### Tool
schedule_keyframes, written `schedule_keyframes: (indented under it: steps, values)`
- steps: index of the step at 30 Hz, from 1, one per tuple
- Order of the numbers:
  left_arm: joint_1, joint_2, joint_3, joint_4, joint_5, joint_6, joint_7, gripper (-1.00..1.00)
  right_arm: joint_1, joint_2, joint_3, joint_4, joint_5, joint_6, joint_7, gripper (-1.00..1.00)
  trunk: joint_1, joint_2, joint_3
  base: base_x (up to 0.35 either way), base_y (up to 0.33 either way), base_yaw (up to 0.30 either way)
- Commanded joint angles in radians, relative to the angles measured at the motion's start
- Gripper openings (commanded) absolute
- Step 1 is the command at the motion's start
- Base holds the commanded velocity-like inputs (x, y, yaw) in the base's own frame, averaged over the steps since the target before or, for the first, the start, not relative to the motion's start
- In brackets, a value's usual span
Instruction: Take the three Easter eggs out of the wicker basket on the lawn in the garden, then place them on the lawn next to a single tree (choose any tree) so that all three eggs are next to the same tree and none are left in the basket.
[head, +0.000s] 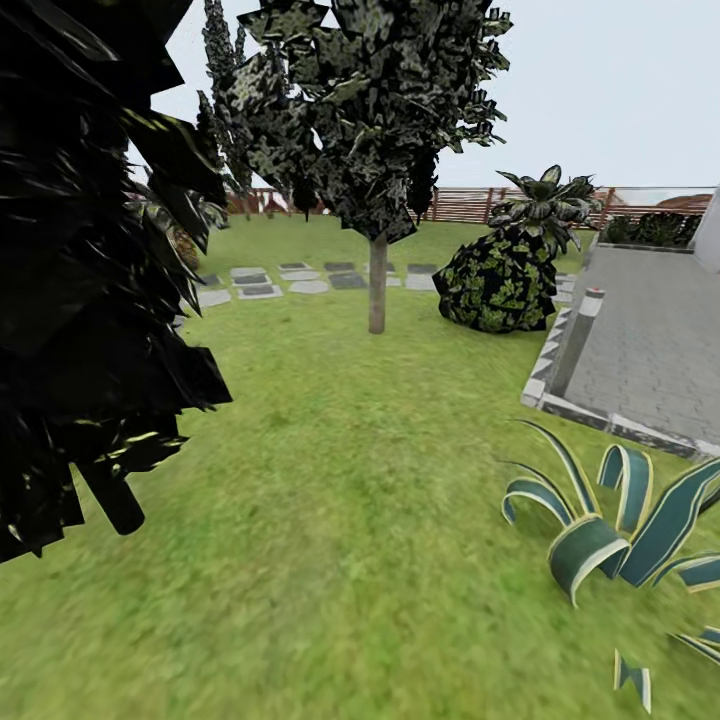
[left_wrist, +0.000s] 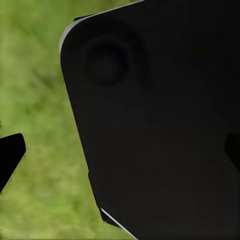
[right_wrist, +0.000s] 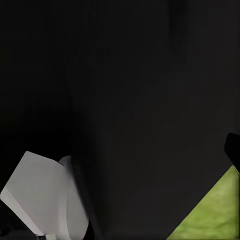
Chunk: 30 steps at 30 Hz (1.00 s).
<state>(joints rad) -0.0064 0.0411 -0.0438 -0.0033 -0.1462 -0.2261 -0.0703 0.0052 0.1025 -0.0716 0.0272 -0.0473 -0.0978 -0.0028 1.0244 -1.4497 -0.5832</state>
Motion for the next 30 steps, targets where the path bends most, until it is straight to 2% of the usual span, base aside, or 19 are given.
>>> schedule_keyframes:
  steps: [1,30]
  values:
    - [0.0,0.0,-0.004,0.0,-0.004,-0.004,0.0,1.0,-0.001,0.0,-0.007,0.002,-0.005,-0.007,0.0,1.0,0.001,0.0,-0.001,0.332,-0.102,0.0]
    - [0.0,0.0,-0.004,0.001,-0.004,-0.004,0.0,1.0,-0.001,0.0,-0.007,0.003,0.0,-0.007,0.0,1.0,0.001,0.0,-0.001,0.307,-0.156,0.0]
